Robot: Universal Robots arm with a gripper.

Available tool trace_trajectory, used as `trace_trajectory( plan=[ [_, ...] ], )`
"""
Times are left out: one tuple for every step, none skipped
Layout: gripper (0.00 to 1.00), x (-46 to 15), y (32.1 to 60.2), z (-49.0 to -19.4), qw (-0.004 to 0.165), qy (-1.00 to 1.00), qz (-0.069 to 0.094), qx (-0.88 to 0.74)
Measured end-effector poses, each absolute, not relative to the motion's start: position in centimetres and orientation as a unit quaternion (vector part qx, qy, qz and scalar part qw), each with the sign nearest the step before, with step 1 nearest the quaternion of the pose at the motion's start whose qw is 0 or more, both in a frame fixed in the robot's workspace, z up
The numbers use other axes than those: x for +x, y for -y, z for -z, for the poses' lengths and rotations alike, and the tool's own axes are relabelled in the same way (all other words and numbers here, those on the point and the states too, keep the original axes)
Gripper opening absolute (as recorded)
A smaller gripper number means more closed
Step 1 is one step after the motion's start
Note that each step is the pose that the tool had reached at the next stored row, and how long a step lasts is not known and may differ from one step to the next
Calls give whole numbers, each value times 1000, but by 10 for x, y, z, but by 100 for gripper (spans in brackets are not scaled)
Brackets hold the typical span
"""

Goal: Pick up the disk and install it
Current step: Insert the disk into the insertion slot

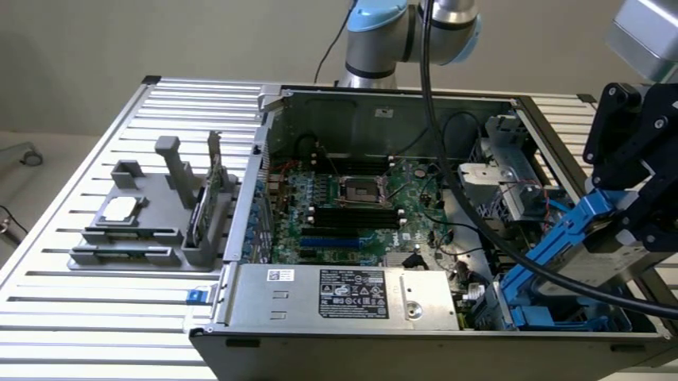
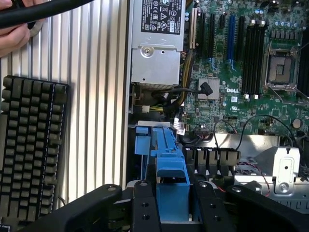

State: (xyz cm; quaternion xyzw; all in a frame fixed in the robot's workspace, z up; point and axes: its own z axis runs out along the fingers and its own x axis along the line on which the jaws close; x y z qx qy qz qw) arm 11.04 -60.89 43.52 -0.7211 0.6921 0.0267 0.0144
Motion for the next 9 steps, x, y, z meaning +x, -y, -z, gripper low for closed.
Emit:
trace_trajectory(
  plan=[
    [33,110,609,-435,15,-692,-27,-721],
    [33,110,609,-435,16,-692,-28,-721],
    [33,110,609,-435,17,-692,-28,-721],
    [33,110,609,-435,18,-692,-28,-721],
    [33,110,609,-435,18,-692,-28,-721],
    [33,110,609,-435,19,-692,-28,-721],
    [33,110,609,-435,19,-692,-28,-721],
    [33,110,609,-435,19,-692,-28,-721],
    [33,110,609,-435,19,-692,-27,-721]
  ],
)
